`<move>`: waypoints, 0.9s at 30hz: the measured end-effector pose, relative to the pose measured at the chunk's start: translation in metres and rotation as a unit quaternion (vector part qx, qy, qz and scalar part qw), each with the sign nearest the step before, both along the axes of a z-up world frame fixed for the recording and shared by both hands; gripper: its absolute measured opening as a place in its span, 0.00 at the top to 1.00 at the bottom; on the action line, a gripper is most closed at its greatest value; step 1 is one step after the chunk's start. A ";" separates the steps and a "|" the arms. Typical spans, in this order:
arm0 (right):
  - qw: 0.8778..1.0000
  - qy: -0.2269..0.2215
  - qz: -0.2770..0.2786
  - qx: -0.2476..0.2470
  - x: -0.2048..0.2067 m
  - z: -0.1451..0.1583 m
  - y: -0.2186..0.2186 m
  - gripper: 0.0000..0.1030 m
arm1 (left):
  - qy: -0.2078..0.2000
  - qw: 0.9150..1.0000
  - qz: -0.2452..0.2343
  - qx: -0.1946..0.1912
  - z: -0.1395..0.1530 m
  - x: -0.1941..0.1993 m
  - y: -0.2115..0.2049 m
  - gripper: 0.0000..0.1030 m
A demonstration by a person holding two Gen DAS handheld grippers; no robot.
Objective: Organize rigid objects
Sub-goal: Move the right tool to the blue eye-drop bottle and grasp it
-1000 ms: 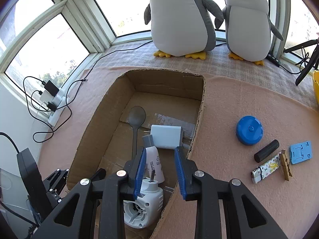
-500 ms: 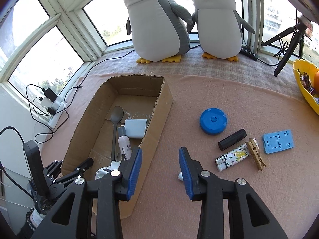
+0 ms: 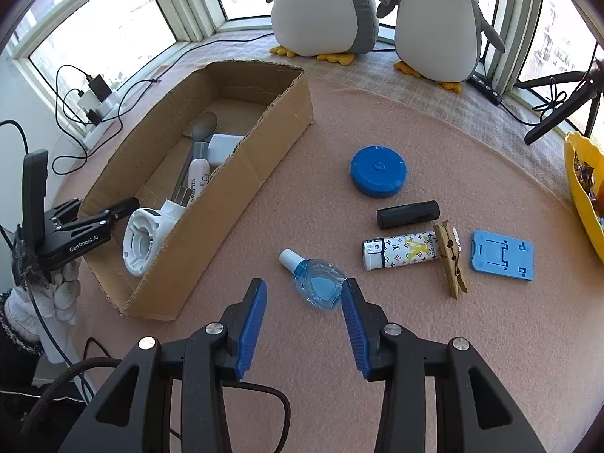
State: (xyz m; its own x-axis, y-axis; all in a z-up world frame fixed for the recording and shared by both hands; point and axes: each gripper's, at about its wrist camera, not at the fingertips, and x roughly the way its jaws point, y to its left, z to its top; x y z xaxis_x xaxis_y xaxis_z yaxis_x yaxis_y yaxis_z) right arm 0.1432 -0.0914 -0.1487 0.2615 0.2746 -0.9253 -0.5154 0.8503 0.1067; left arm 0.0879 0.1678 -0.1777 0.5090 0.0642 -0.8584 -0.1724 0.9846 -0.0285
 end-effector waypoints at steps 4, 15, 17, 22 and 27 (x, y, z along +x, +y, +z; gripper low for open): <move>0.998 -0.004 0.034 -0.048 -0.002 -0.014 0.005 0.63 | 0.001 1.000 0.001 -0.003 0.000 0.000 0.001 0.50; 0.994 0.009 0.073 -0.085 0.011 -0.036 0.014 0.60 | 0.001 1.000 0.002 -0.004 -0.001 0.001 0.002 0.50; 0.993 0.008 0.078 -0.089 0.013 -0.038 0.017 0.59 | 0.001 1.000 0.002 -0.004 -0.001 0.001 0.002 0.50; 0.993 0.013 0.083 -0.087 0.017 -0.043 0.025 0.59 | 0.001 1.000 0.002 -0.004 -0.001 0.001 0.002 0.50; 0.994 0.020 0.078 -0.079 0.021 -0.042 0.025 0.59 | 0.001 1.000 0.002 -0.004 -0.001 0.001 0.003 0.50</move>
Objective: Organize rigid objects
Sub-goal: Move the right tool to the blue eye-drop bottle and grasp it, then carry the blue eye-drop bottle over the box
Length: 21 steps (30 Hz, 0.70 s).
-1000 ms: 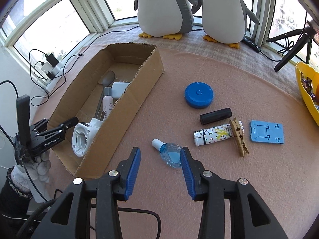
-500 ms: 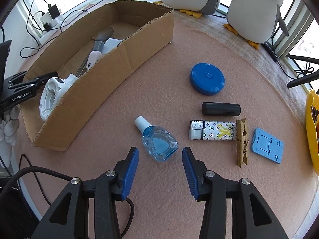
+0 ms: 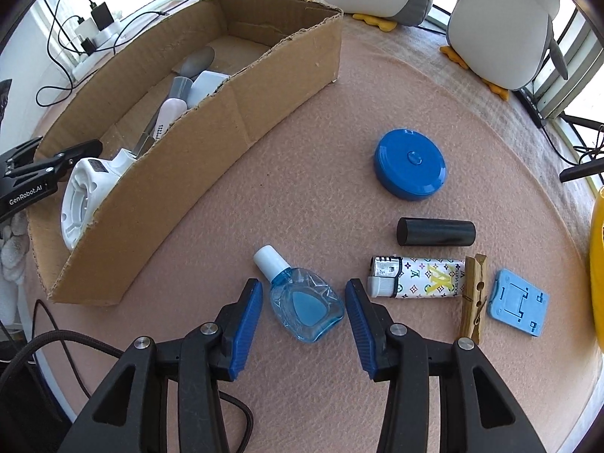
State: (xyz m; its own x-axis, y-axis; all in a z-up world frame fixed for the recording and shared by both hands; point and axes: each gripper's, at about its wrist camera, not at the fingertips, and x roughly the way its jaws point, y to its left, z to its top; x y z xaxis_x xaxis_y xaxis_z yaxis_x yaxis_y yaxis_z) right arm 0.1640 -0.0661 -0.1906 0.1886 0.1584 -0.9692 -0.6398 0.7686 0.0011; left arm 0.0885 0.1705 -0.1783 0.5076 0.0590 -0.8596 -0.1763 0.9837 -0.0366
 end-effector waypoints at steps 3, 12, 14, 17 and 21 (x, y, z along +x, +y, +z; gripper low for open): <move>1.000 0.005 -0.001 -0.001 0.001 0.000 -0.001 0.60 | 0.000 1.000 0.000 0.000 0.000 0.000 0.000 0.50; 1.000 0.020 -0.018 0.006 -0.005 0.001 -0.003 0.69 | 0.000 1.000 0.000 0.000 0.000 0.000 0.000 0.50; 1.000 0.017 -0.024 0.006 -0.007 0.001 0.000 0.69 | 0.000 1.000 0.000 0.000 0.000 0.000 0.000 0.50; 0.999 0.008 -0.039 0.015 -0.009 0.003 -0.001 0.69 | 0.000 1.000 0.000 -0.001 0.000 0.000 0.001 0.50; 0.997 -0.007 -0.069 0.032 -0.008 0.007 -0.007 0.69 | -0.001 1.000 0.000 -0.003 -0.001 -0.001 0.002 0.50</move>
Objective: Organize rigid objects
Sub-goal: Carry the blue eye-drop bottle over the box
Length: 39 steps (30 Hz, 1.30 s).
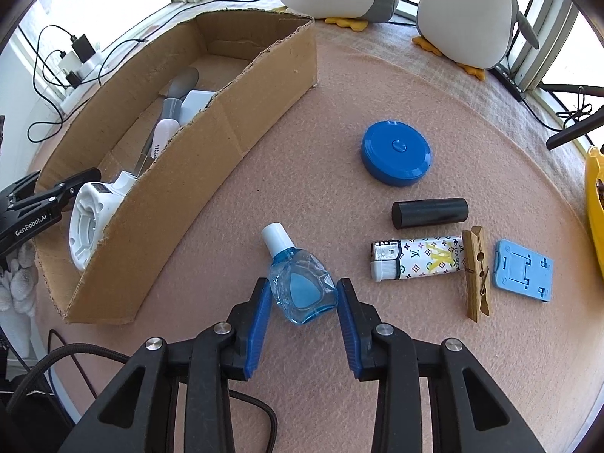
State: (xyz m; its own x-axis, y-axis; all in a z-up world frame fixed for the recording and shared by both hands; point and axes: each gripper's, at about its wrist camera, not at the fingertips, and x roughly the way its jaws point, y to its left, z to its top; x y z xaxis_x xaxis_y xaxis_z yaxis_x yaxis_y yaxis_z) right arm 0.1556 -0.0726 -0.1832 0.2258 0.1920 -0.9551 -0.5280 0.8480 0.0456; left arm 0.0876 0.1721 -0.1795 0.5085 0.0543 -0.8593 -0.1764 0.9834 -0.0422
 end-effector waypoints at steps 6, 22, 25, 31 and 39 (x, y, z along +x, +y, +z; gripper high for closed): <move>0.999 -0.014 -0.024 0.028 0.000 0.014 -0.008 0.69 | 0.000 1.000 0.000 0.000 0.000 0.000 0.000 0.50; 0.994 -0.057 0.008 0.096 0.001 0.075 0.053 0.69 | 0.000 1.000 0.000 0.000 0.000 0.000 0.000 0.50; 0.993 -0.058 0.016 0.099 0.002 0.074 0.069 0.69 | 0.000 1.000 0.000 0.000 0.000 0.000 0.000 0.50; 0.993 -0.056 0.021 0.099 0.005 0.069 0.092 0.69 | 0.000 1.000 0.000 0.000 0.000 0.000 0.000 0.50; 0.994 -0.051 0.022 0.092 0.010 0.058 0.113 0.69 | 0.000 1.000 0.000 0.000 0.000 0.000 0.001 0.50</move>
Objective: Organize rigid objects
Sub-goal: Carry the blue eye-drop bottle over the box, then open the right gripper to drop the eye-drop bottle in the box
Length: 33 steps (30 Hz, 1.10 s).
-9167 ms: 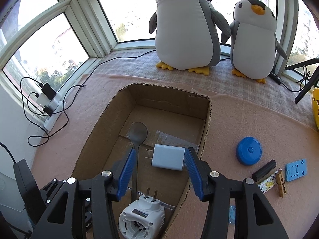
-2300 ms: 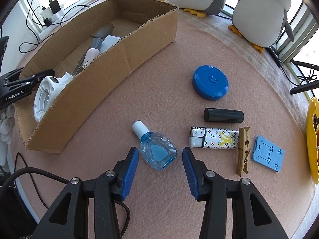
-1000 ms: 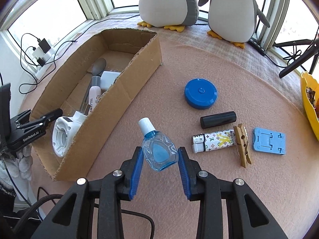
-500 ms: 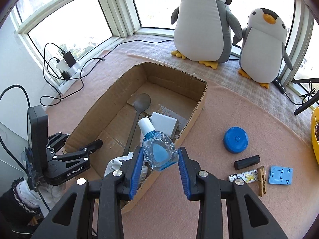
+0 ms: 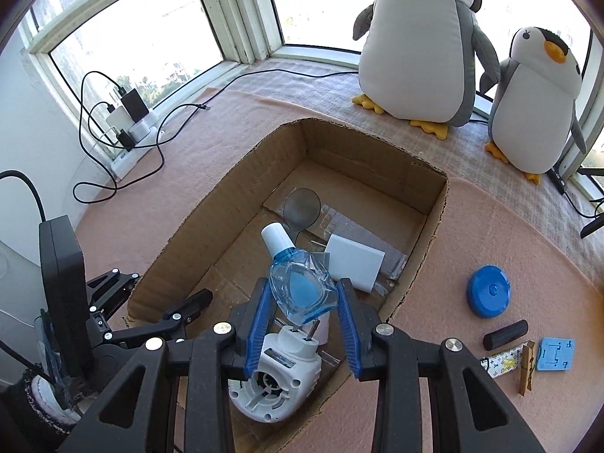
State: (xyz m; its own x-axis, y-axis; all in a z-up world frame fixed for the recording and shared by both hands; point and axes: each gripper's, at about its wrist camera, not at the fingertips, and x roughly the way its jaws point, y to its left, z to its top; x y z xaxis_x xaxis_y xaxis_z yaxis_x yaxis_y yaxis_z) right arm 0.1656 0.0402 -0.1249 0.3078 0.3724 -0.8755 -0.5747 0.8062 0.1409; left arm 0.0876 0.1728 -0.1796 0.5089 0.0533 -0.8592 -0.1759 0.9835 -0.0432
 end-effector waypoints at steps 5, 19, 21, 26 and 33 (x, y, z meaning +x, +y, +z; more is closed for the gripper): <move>1.000 0.003 0.000 -0.008 0.003 -0.007 0.009 0.69 | 0.000 1.000 0.001 -0.001 0.000 0.000 -0.001 0.50; 1.000 0.007 0.006 -0.021 0.005 -0.019 0.021 0.69 | 0.000 1.000 0.001 -0.001 -0.001 0.000 0.000 0.50; 1.000 0.006 0.006 -0.018 0.005 -0.018 0.021 0.64 | -0.001 1.000 0.001 -0.001 -0.001 0.000 0.000 0.50; 1.000 -0.008 -0.002 -0.011 0.005 -0.013 0.019 0.43 | -0.001 1.000 0.001 -0.002 -0.001 0.000 0.000 0.50; 1.000 -0.005 -0.006 -0.011 0.006 -0.013 0.017 0.42 | -0.001 1.000 0.001 -0.001 -0.001 0.000 -0.001 0.50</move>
